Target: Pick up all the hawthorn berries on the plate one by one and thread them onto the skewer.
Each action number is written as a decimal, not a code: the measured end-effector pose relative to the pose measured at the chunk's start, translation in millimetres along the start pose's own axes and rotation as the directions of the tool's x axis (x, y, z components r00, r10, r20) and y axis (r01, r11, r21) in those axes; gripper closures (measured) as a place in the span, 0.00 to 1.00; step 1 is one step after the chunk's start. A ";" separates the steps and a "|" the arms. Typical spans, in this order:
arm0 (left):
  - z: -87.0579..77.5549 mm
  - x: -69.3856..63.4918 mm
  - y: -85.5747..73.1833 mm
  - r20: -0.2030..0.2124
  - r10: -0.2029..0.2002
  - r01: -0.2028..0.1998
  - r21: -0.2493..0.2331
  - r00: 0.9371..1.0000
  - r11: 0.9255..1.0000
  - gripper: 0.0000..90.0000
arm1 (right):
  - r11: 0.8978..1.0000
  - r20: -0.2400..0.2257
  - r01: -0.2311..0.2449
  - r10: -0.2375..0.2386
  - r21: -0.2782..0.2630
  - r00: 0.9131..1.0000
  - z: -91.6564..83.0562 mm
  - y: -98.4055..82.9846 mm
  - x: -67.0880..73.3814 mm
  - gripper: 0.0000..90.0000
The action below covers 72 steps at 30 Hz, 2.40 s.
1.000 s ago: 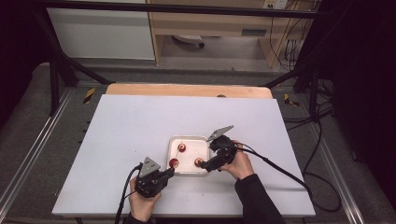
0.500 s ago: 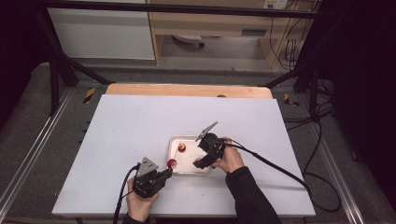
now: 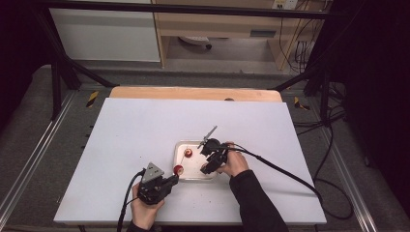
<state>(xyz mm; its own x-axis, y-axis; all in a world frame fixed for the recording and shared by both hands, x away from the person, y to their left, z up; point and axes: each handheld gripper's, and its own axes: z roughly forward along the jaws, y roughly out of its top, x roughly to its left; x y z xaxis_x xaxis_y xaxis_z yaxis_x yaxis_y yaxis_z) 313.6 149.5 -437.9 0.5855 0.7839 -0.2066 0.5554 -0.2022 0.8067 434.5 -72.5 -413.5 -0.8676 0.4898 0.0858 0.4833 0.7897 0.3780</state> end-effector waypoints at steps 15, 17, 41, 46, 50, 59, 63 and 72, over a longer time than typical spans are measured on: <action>0.8 -0.2 -0.2 0.000 0.005 -0.005 0.008 1.000 1.000 0.98 | 1.000 -0.017 0.024 -0.023 0.017 1.000 6.4 1.5 -1.9 0.64; 0.9 -0.3 -0.3 0.001 0.006 -0.006 0.008 1.000 1.000 0.98 | 1.000 -0.021 0.018 -0.017 0.022 1.000 6.4 1.8 -2.1 0.67; 1.5 -10.8 1.8 -0.003 -0.045 0.045 -0.030 0.999 0.999 0.98 | 0.821 -0.115 -0.338 0.322 -0.461 0.940 -48.7 -15.1 -7.3 0.68; 2.5 -17.7 1.3 0.002 -0.056 0.056 -0.039 0.998 0.998 0.98 | 0.718 -0.184 -0.394 0.356 -0.575 0.916 -52.3 -26.9 -8.7 0.68; 5.5 -26.3 1.0 0.011 -0.066 0.066 -0.050 0.998 0.997 0.98 | 0.656 -0.222 -0.422 0.369 -0.625 0.902 -52.4 -30.7 -8.4 0.68; 16.7 -43.4 0.4 0.017 -0.124 0.125 -0.065 0.992 0.990 0.98 | 0.536 -0.293 -0.472 0.387 -0.700 0.874 -47.3 -31.2 -5.6 0.68; 20.2 -47.0 1.6 0.009 -0.136 0.137 -0.070 0.991 0.988 0.98 | 0.497 -0.304 -0.478 0.392 -0.724 0.868 -45.9 -31.7 -4.5 0.68; 29.3 -51.6 6.3 0.005 -0.154 0.154 -0.082 0.988 0.985 0.98 | 0.447 -0.328 -0.488 0.390 -0.750 0.861 -44.9 -31.9 -0.8 0.68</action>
<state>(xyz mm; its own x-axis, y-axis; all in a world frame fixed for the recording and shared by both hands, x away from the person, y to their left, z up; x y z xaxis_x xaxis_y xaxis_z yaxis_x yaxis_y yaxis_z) 304.2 90.6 -438.4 0.4957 0.8029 -0.3312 0.5888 -0.0303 0.8077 414.5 -114.7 -384.2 -0.5968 0.6084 0.5232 0.5513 -0.1629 0.8183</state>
